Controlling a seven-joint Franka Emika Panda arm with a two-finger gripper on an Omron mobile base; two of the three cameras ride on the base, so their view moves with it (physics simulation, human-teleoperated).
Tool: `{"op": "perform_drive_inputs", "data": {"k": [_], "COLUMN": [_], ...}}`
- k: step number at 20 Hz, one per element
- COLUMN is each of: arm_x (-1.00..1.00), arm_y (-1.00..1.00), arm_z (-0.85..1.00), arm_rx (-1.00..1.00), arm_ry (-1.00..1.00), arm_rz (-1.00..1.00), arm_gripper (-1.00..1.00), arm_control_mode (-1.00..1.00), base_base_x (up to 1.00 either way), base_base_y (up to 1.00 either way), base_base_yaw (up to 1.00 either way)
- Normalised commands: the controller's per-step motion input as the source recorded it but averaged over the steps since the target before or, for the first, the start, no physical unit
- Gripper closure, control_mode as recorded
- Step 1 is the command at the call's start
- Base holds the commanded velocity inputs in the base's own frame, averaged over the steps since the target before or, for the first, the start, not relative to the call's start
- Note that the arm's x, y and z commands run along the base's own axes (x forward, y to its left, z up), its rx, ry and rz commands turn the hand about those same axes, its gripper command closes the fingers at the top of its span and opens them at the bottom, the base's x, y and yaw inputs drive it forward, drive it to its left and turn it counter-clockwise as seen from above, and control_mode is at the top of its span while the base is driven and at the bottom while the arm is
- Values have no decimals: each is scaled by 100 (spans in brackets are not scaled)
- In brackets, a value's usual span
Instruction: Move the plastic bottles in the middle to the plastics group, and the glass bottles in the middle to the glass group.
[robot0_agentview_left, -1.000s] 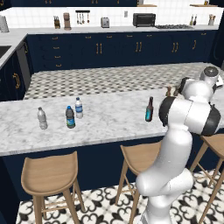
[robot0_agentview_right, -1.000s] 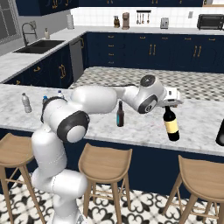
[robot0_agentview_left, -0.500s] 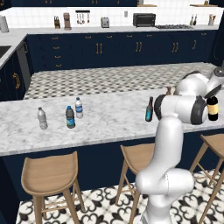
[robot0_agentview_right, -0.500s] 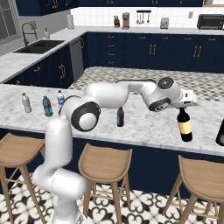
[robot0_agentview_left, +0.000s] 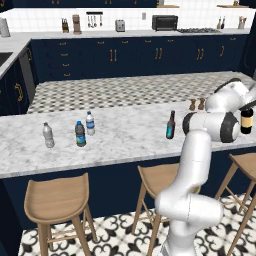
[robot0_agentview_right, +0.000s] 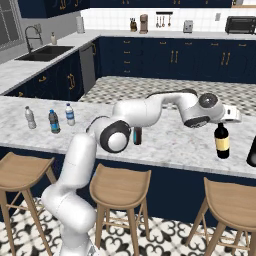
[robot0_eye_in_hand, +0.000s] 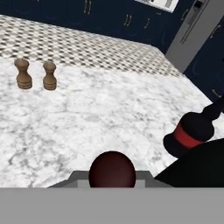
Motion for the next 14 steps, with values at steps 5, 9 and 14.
{"op": "perform_drive_inputs", "data": {"k": [5, 9, 14], "arm_x": [43, 45, 35], "arm_y": [-35, -26, -30], "arm_z": [-12, -26, -34], "arm_rx": [6, 4, 2], "arm_ry": [1, 4, 1], "arm_rz": [0, 0, 0], "arm_gripper": [100, 100, 100], "arm_control_mode": [-100, -100, -100], "base_base_x": [0, 0, 0], "base_base_y": [0, 0, 0], "base_base_yaw": [0, 0, 0]}}
